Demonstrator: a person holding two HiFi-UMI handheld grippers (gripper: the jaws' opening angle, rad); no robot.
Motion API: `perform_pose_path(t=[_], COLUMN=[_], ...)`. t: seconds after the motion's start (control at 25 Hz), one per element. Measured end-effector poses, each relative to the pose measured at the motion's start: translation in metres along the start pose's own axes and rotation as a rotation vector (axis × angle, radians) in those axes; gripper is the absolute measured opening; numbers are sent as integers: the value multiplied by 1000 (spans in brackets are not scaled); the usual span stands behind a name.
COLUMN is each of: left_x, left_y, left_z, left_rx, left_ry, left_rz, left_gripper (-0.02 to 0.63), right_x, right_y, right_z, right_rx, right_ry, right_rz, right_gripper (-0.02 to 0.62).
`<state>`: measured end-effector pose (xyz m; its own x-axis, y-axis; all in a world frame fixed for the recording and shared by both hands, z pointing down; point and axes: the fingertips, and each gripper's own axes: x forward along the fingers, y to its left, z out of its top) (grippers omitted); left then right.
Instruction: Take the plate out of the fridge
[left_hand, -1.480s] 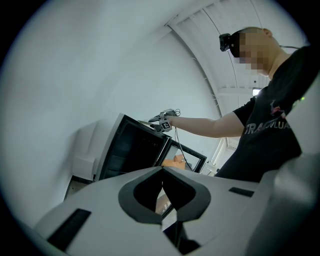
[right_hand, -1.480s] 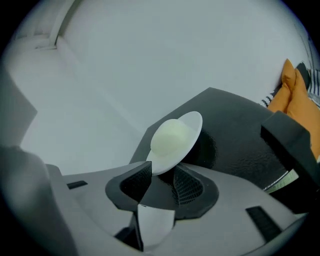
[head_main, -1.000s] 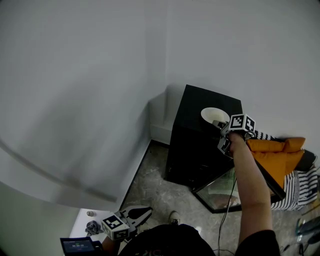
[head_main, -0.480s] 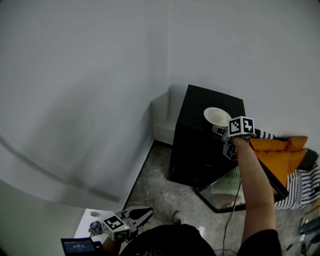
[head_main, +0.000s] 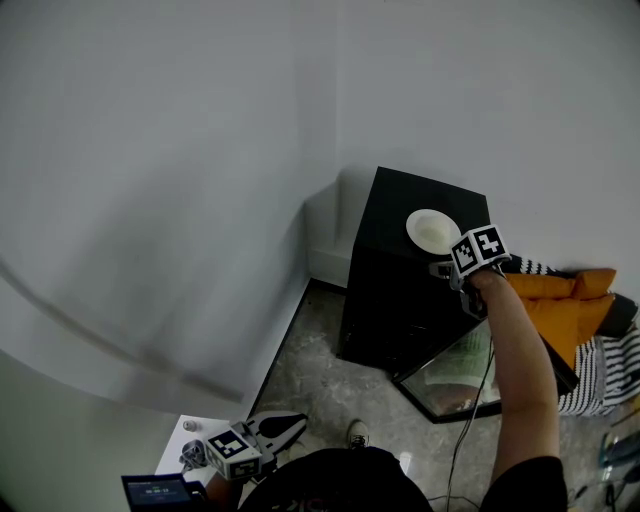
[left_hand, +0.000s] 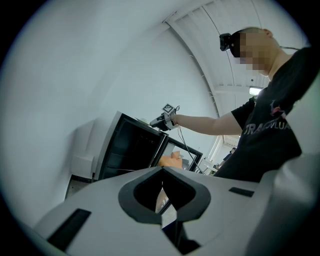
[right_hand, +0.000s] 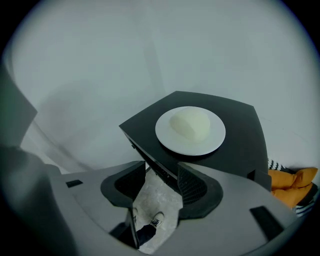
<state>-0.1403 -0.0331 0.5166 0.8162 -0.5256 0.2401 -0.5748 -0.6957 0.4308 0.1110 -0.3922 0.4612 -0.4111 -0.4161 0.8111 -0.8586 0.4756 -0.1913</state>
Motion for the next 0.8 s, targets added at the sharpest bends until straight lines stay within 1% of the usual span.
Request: perform_pose_path(t=[0.2, 0.28, 0.32, 0.36, 0.48, 0.6, 0.72, 0.8], left_x=[3, 4, 5, 5, 6, 8, 7, 5], left_y=[-5, -7, -8, -9, -14, -19, -24, -29], left_z=[2, 5, 7, 7, 2, 0, -2, -3], left_rx=[2, 3, 5, 8, 10, 22, 15, 23], left_ry=[2, 6, 10, 12, 13, 20, 36, 46], left_rz=[-13, -15, -14, -18, -41, -64, -77, -95], left_gripper=[5, 5, 5, 5, 5, 5, 5, 5], right_x=[-8, -12, -13, -15, -18, -21, -21, -22], right_y=[11, 12, 12, 14, 27, 46, 78, 105], right_z=[-5, -10, -14, -19, -39, -65, -100, -126], right_rx=[-12, -15, -21, -30, -55, -54, -27, 8], right_ry=[-75, -115, -134, -149, -177, -213, -251, -280], right_rz=[45, 31, 22, 18, 32, 65, 136, 183], right_gripper=[198, 128, 46, 7, 6, 6, 6, 6])
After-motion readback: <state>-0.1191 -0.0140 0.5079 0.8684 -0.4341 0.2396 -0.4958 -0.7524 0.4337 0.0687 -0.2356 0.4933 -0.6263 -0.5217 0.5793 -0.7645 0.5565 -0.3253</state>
